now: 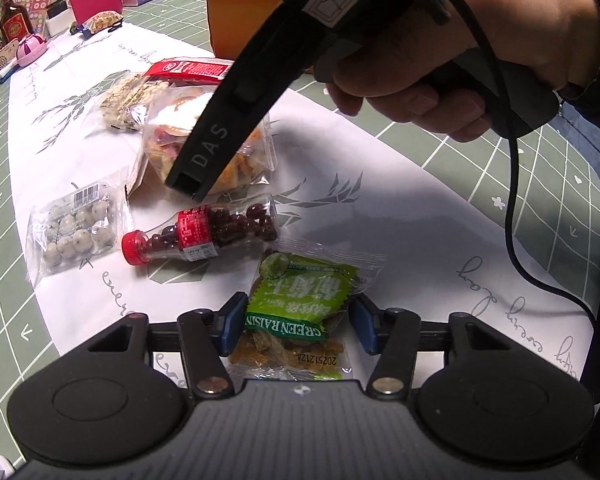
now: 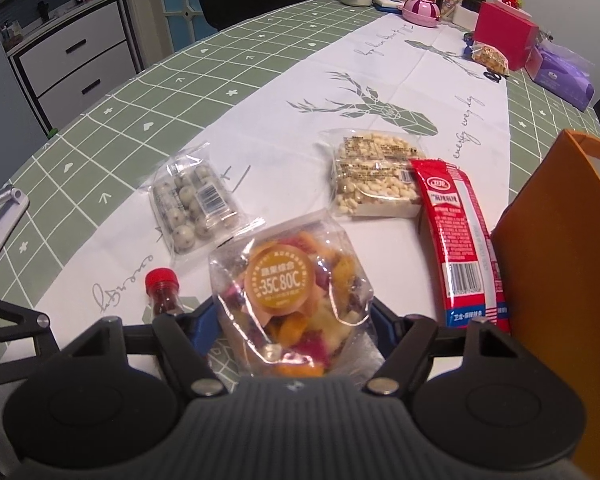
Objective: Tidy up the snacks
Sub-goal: 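Grasp the green raisin pack with the left tool while the right tool grasps the fruit-mix bag, then carry both packs into the orange box and open both tools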
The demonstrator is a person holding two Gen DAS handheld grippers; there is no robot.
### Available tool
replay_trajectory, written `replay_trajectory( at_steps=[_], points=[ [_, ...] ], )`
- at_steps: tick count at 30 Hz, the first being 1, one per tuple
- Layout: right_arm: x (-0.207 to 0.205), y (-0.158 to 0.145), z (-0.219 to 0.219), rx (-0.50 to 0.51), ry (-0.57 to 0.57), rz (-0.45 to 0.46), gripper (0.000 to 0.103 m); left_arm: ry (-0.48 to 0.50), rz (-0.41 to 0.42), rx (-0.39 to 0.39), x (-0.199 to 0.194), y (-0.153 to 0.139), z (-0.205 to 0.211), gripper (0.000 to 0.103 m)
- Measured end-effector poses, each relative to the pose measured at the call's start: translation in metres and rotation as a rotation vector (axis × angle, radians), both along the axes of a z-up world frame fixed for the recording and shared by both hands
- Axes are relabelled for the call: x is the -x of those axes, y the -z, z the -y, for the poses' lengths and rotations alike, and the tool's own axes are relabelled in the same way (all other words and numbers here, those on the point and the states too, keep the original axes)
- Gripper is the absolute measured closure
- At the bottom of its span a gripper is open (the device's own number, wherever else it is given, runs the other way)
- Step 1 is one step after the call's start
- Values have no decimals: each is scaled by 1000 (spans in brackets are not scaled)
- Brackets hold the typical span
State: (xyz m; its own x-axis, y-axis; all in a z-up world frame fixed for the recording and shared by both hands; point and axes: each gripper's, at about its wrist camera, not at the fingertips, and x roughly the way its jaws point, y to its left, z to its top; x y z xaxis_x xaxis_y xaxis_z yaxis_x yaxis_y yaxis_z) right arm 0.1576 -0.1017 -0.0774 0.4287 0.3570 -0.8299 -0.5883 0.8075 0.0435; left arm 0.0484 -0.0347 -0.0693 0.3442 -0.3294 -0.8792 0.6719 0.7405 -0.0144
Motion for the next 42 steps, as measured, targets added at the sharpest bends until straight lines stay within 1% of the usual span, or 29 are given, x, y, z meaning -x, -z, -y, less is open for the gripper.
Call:
replay_trajectory(
  at_steps=[3,5,13,16,20,22,26,31,35,42],
  points=[
    [1,-2,1,2,-1,-3,34,3,6,-4,1,-2,-1,44],
    [2,-3,2,2,2,-5,35,5,5,-7,1,-4,-1,51],
    [8,-14,11,-11,8,4,36,19,7,-19,6,-7,1,52],
    [9,-21,15,-23,15,8,36,8,10,-12,6,-12,-1,52],
    [14,-37,18,10,25,40,36,-15,15,-7,8,-20,-3,52],
    [17,-48,22,15,41,51,36,-13,26,-2,12,-26,-3,52],
    [28,-71,35,-9,58,58,36,-31,46,28,15,-41,-4,52],
    [44,-82,55,-30,58,54,36,-53,61,41,12,-55,2,52],
    [46,-90,75,-43,87,60,36,-79,87,31,2,-76,13,52],
    [45,-128,122,-137,153,124,36,-82,159,28,-27,-117,46,52]
  ],
)
